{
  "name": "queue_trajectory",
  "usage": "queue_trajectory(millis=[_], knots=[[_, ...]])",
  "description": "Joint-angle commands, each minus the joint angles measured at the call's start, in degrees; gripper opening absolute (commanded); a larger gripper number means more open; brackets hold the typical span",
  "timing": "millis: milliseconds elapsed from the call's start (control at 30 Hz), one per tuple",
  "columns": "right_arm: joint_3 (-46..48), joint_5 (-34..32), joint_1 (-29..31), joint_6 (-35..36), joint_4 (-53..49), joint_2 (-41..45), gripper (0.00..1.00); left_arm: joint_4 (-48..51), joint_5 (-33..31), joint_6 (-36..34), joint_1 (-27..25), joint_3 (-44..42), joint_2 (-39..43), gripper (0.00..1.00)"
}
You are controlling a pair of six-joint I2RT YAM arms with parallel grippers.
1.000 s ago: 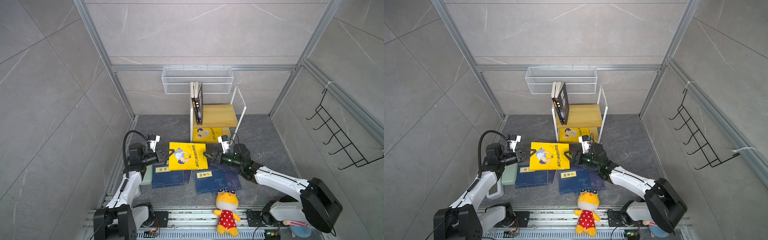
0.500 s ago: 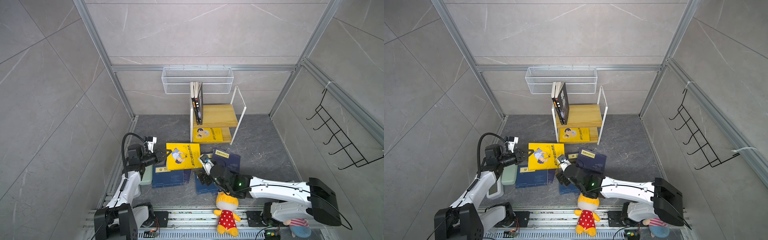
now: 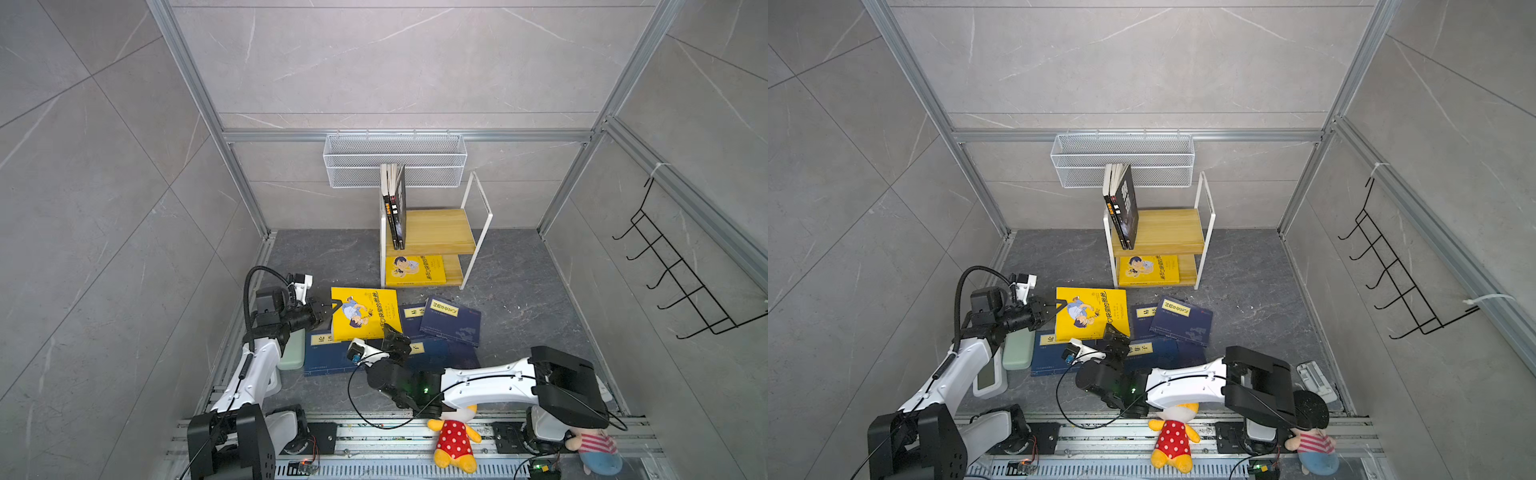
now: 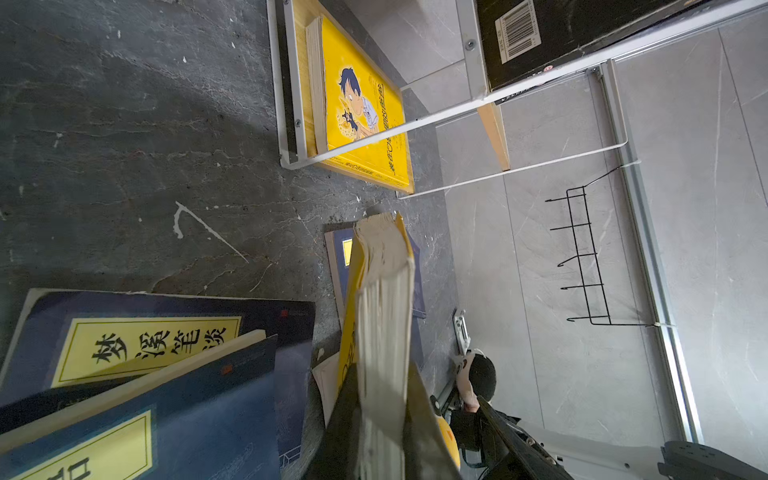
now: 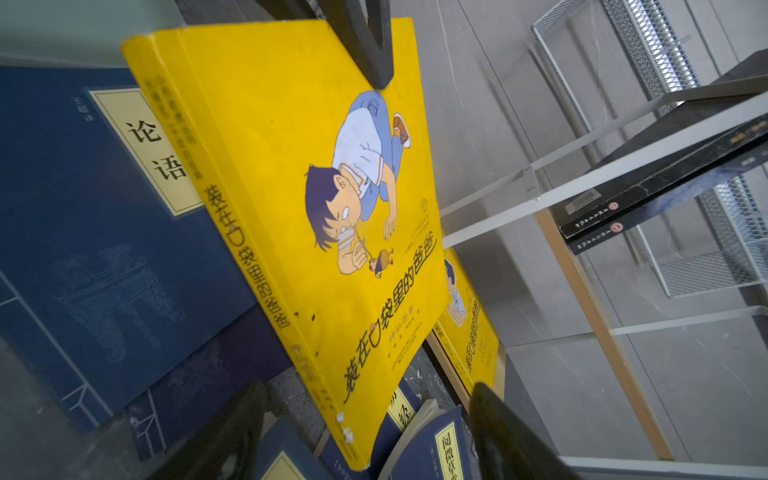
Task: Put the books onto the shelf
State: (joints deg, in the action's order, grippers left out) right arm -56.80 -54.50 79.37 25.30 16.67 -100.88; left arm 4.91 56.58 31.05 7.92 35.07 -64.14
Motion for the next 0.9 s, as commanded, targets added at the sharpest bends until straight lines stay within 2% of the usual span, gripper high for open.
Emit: queue_trajectory(millis=[0,167,300,400,500,567,633,667,767,867], knots=[[-0.69,-4.71,-0.05,9.44,11.22,-3.72,0.8,-1.39,2.29,0.58,0.25,2.64,0.3,0.0],[-2.02,-3.86,-0.66,16.38,18.42,-9.1,0.8,-2.58,3.01,1.49,0.08,2.46,-0.08,0.0],[-2.18,-6.78,-1.91,27.12,33.76,-14.31,0.8,-2.44,3.43,2.06,-0.1,2.72,-0.27,0.0],[-1.59,-7.37,-2.46,35.38,46.35,-17.68,0.72,-2.44,3.59,1.47,-0.22,2.08,0.29,0.0],[-2.27,-7.1,-2.97,43.46,58.63,-21.57,0.52,-2.29,3.41,0.64,-0.36,1.97,0.64,0.0],[-3.78,-7.05,-3.08,50.62,64.57,-24.29,0.27,-2.0,3.53,1.32,-0.3,2.45,0.68,0.0],[-4.16,-6.44,-3.14,52.91,65.16,-24.99,0.07,-2.13,3.41,1.33,-0.45,2.48,0.46,0.0],[-3.82,-6.03,-3.14,52.64,65.23,-24.95,0.0,-2.3,3.24,0.76,-0.49,2.32,0.41,0.0],[-3.61,-6.42,-3.26,52.82,65.2,-24.79,0.0,-1.99,2.92,-0.38,-0.44,2.17,0.65,0.01],[-2.21,-7.31,-3.24,54.21,65.34,-23.36,0.0,-1.04,2.93,-0.75,-0.43,2.17,1.32,0.27]])
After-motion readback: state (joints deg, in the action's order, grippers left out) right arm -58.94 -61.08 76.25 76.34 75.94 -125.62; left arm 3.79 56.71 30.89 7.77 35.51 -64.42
